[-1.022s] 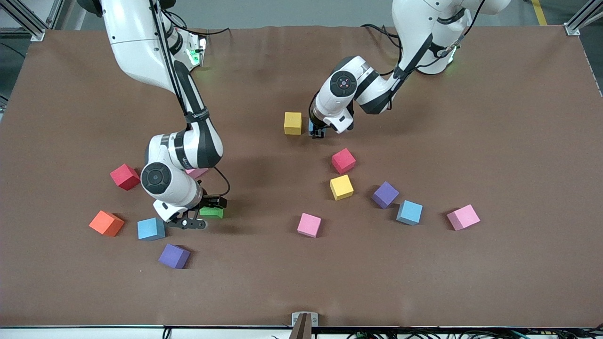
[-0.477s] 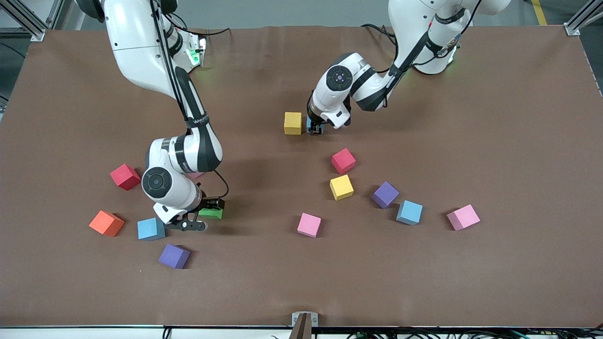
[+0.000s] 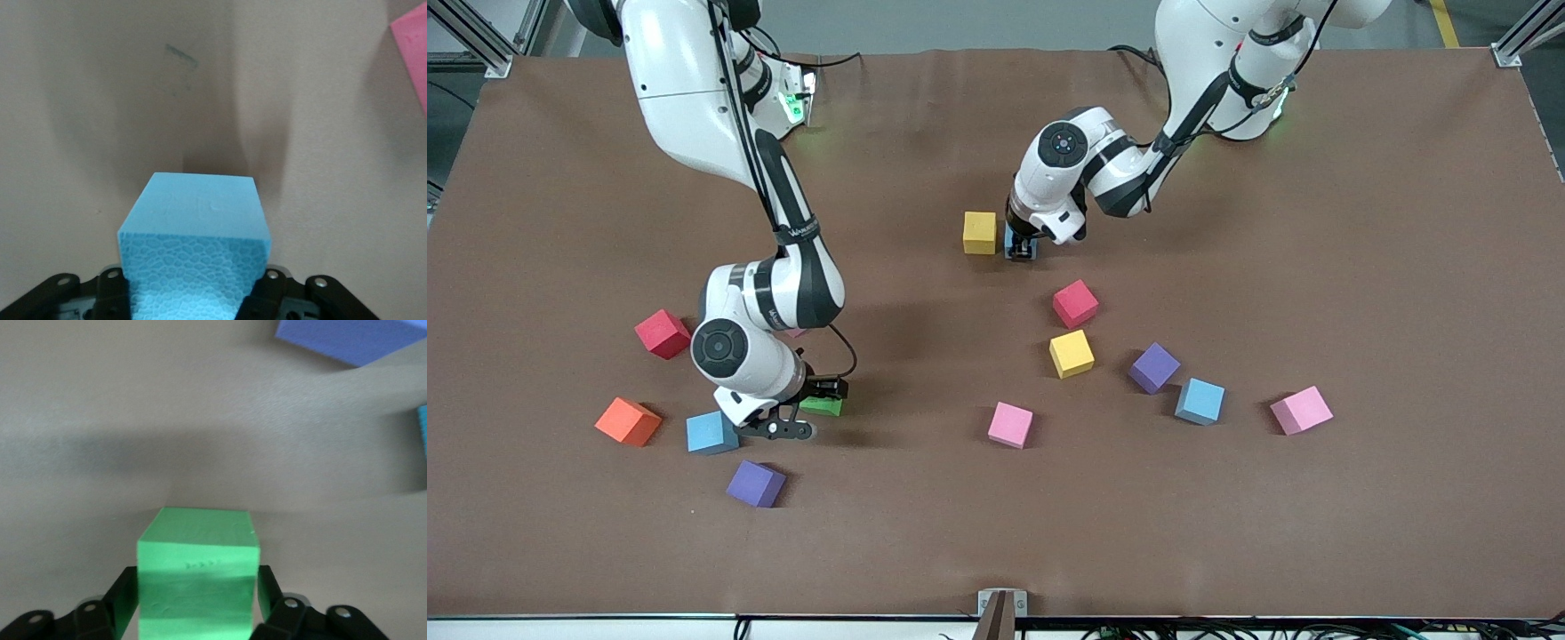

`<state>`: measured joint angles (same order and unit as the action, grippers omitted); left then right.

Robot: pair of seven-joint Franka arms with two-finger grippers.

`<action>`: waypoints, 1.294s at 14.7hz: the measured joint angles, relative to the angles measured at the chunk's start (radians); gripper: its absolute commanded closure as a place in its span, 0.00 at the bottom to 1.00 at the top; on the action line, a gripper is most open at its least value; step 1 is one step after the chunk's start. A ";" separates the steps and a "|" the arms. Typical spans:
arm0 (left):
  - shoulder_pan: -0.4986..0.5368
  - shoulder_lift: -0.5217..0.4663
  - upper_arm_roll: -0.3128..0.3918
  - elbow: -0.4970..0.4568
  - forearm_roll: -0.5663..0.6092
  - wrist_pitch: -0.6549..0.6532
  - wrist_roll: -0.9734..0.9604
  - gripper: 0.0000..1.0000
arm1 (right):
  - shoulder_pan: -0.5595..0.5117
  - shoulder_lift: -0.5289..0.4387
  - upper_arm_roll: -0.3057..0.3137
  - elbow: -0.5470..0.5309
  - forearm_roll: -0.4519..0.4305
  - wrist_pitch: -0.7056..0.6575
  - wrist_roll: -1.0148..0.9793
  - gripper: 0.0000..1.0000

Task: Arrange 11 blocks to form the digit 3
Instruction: 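Grasp and lift the green cube with the right gripper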

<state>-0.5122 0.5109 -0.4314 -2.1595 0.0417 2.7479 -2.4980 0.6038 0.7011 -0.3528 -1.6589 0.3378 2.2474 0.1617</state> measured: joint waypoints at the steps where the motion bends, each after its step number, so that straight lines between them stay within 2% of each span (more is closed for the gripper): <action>1: 0.000 0.003 0.001 0.000 0.002 0.004 0.000 1.00 | 0.000 0.001 0.004 0.000 0.000 0.000 0.000 0.34; 4: -0.016 0.009 0.010 0.000 0.006 0.007 -0.002 1.00 | 0.000 0.002 0.006 0.003 0.000 -0.001 0.000 0.59; 6: -0.063 0.009 0.048 0.001 0.006 0.012 -0.014 1.00 | 0.000 0.003 0.006 0.014 0.000 -0.002 -0.003 0.68; 10: -0.145 -0.001 0.116 0.006 0.006 0.014 -0.031 1.00 | 0.002 0.003 0.009 0.059 0.000 -0.056 -0.007 0.74; 12: -0.147 -0.001 0.118 0.006 0.006 0.014 -0.032 1.00 | -0.003 0.002 0.006 0.095 0.005 -0.147 -0.006 0.74; 15: -0.148 -0.001 0.118 0.006 0.006 0.014 -0.043 1.00 | -0.009 -0.015 0.002 0.107 0.074 -0.234 0.013 0.74; 17: -0.148 -0.001 0.118 0.006 0.006 0.014 -0.046 1.00 | -0.016 -0.041 -0.003 0.108 0.099 -0.306 0.079 0.74; 19: -0.148 -0.001 0.118 0.006 0.006 0.014 -0.048 1.00 | -0.025 -0.083 -0.006 0.098 0.107 -0.361 0.158 0.78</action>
<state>-0.6599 0.5099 -0.3135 -2.1535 0.0480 2.7622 -2.5464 0.5788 0.6177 -0.3589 -1.5606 0.4450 1.8864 0.3194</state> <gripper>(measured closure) 0.441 0.445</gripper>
